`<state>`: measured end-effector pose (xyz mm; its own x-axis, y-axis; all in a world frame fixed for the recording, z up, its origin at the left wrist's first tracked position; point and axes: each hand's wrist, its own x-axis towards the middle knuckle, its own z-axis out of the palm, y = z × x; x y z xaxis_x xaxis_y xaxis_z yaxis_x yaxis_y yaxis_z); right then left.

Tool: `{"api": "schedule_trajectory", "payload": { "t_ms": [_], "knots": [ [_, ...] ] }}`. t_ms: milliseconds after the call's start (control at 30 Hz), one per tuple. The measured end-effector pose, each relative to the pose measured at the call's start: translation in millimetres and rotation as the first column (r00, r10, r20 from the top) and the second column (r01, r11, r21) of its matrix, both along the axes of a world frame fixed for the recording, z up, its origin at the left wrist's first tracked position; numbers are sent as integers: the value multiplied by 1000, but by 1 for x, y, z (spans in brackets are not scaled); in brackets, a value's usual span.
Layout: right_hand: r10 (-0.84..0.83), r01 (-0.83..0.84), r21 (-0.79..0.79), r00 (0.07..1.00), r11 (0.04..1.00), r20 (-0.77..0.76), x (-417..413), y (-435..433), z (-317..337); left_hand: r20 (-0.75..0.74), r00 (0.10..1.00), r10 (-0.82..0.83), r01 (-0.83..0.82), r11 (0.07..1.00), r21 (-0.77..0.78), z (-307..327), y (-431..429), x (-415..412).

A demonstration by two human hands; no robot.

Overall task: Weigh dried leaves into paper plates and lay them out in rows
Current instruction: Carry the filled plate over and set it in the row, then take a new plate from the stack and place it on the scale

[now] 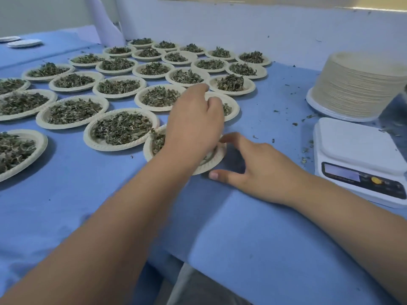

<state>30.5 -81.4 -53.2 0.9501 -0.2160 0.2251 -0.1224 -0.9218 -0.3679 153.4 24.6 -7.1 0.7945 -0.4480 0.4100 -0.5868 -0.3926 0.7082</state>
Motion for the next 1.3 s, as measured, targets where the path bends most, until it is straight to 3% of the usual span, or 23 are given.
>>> {"api": "schedule_trajectory", "payload": {
  "t_ms": [400, 500, 600, 667, 733, 867, 1100, 1300],
  "knots": [
    [-338, 329, 77, 916, 941, 214, -89, -100, 31, 39, 941, -337, 333, 940, 76, 2, -144, -66],
    [-477, 492, -6, 845, 870, 242, -127, -149, 35, 150, 904, -400, 385, 915, 121, 9, -188, -76],
    [-648, 677, -28, 715, 736, 261, -171, -191, 31, 314, 829, -464, 409, 884, 227, 25, -234, -83],
    [-725, 765, -111, 639, 635, 257, -192, -211, 23, 391, 761, -517, 396, 848, 351, 37, -263, -83],
    [-785, 795, -232, 600, 561, 156, -200, -220, 15, 451, 705, -547, 336, 819, 466, 46, -288, -84],
    [-801, 778, -367, 585, 509, 128, -196, -221, 9, 508, 616, -602, 226, 753, 618, 49, -310, -92],
    [-804, 784, -375, 576, 494, 145, -196, -222, 8, 612, 421, -669, 32, 686, 727, 57, -309, -104],
    [-802, 790, -363, 576, 495, 160, -197, -223, 7, 624, 311, -717, 30, 664, 747, 68, -305, -105]
  ]
}}
